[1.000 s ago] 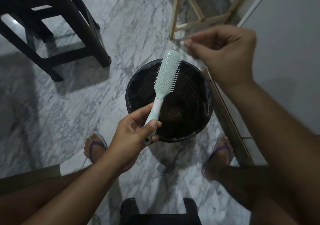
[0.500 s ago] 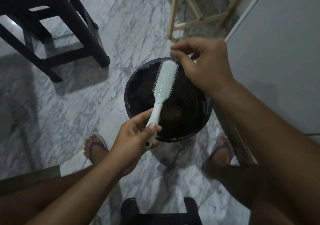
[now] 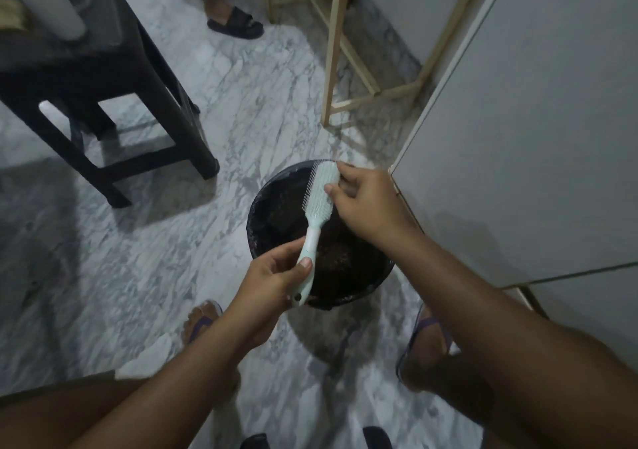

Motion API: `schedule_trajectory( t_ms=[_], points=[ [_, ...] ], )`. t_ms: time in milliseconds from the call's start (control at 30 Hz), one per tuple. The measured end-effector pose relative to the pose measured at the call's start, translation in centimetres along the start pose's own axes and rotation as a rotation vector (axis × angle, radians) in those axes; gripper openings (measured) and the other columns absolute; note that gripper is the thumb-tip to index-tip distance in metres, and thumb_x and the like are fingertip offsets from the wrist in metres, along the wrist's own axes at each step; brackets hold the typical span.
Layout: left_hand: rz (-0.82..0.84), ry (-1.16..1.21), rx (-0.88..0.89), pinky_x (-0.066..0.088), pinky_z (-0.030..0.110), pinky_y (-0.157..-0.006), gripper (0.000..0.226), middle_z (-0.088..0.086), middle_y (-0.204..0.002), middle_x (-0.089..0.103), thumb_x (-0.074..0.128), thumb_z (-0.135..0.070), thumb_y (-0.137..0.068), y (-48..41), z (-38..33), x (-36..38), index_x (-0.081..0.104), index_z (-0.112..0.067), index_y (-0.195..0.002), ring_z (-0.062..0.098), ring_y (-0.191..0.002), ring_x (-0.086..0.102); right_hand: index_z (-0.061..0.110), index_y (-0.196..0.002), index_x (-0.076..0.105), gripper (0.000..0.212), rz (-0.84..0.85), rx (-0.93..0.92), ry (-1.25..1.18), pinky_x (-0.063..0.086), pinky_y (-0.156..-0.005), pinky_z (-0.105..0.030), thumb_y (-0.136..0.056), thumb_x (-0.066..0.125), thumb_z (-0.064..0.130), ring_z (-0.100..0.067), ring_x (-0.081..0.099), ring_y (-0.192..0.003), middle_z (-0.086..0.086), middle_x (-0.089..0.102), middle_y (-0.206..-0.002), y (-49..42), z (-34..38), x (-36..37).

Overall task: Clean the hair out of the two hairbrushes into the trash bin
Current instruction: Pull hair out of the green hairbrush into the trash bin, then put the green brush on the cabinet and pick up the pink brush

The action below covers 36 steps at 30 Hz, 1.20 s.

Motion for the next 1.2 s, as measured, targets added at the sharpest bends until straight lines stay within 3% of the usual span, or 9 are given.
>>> schedule_trajectory(
  t_ms=[200, 300, 500, 667, 800, 933, 1033, 1200],
  points=[
    [0.009, -0.097, -0.072, 0.048, 0.029, -0.063, 0.029, -0.006, -0.094, 0.077, 0.061, -0.014, -0.097, 1.6, -1.4, 2.3, 0.073, -0.032, -0.116, 0.01, -0.078, 0.067, 0.006, -0.133, 0.061, 0.044, 0.01, 0.251, -0.248, 0.052, -0.103, -0.033, -0.093, 0.07, 0.02, -0.015, 0.064, -0.12, -0.004, 0.064, -0.135, 0.9, -3.4, -0.1],
    [0.021, -0.096, -0.12, 0.048, 0.03, -0.063, 0.027, -0.002, -0.096, 0.076, 0.06, -0.014, -0.097, 2.4, -1.6, 3.7, 0.073, -0.032, -0.113, 0.016, -0.083, 0.065, 0.006, -0.13, 0.064, 0.043, -0.008, 0.32, -0.386, 0.053, -0.103, -0.04, -0.089, 0.075, 0.014, -0.018, 0.063, -0.121, -0.005, 0.065, -0.133, 1.5, -4.4, -0.6],
    [0.04, -0.113, -0.15, 0.049, 0.04, -0.073, 0.029, 0.008, -0.111, 0.075, 0.064, -0.015, -0.095, 3.3, -3.8, 6.0, 0.073, -0.031, -0.117, 0.03, -0.099, 0.066, 0.003, -0.14, 0.051, 0.064, -0.073, 0.422, -0.686, 0.051, -0.106, -0.045, -0.083, 0.08, 0.006, -0.017, 0.058, -0.128, -0.01, 0.057, -0.142, 2.2, -4.6, -4.2],
    [0.146, -0.143, -0.103, 0.052, 0.045, -0.081, 0.036, 0.006, -0.11, 0.077, 0.07, -0.015, -0.088, 7.4, -10.7, 11.1, 0.073, -0.033, -0.119, 0.029, -0.105, 0.069, 0.0, -0.145, 0.044, 0.063, -0.172, 0.372, -0.808, 0.051, -0.106, -0.036, -0.088, 0.072, -0.002, -0.015, 0.062, -0.12, -0.012, 0.058, -0.141, 5.4, 1.4, -14.4],
    [0.273, -0.272, -0.037, 0.048, 0.051, -0.098, 0.043, 0.002, -0.111, 0.078, 0.082, -0.014, -0.075, 13.0, -18.1, 17.6, 0.075, -0.031, -0.114, 0.024, -0.109, 0.071, 0.001, -0.143, 0.046, 0.058, -0.287, 0.355, -0.832, 0.055, -0.098, -0.031, -0.09, 0.07, -0.001, -0.004, 0.065, -0.103, -0.012, 0.06, -0.138, 10.3, 5.9, -25.1],
    [0.457, -0.486, 0.051, 0.053, 0.029, -0.085, 0.038, -0.009, -0.098, 0.08, 0.073, 0.001, -0.083, 19.5, -24.2, 25.6, 0.073, -0.029, -0.107, 0.004, -0.097, 0.073, 0.006, -0.129, 0.063, 0.04, -0.462, 0.353, -0.782, 0.055, -0.069, -0.008, -0.09, 0.071, 0.001, 0.008, 0.067, -0.082, -0.003, 0.069, -0.121, 17.4, 9.1, -35.7],
    [0.608, -0.669, 0.135, 0.054, 0.016, -0.073, 0.04, -0.018, -0.098, 0.078, 0.075, -0.005, -0.083, 23.9, -26.3, 32.3, 0.071, -0.036, -0.108, -0.001, -0.097, 0.071, 0.007, -0.128, 0.065, 0.041, -0.656, 0.402, -0.788, 0.057, -0.081, -0.018, -0.089, 0.072, 0.002, -0.007, 0.072, -0.096, -0.007, 0.073, -0.118, 23.9, 9.0, -42.7],
    [0.762, -0.816, 0.181, 0.058, 0.023, -0.066, 0.042, -0.006, -0.094, 0.08, 0.076, -0.003, -0.084, 28.9, -25.1, 43.5, 0.072, -0.036, -0.111, 0.016, -0.086, 0.076, 0.007, -0.126, 0.068, 0.039, -0.932, 0.509, -0.798, 0.059, -0.094, -0.039, -0.087, 0.072, 0.0, -0.015, 0.074, -0.098, -0.005, 0.076, -0.111, 34.5, 5.0, -51.6]
  ],
)
Point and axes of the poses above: each hand's wrist, its own y-axis away from the middle knuckle, its own x-axis out of the palm, z = x × y, the point moved 10 cm from there along -y, towards the middle knuckle
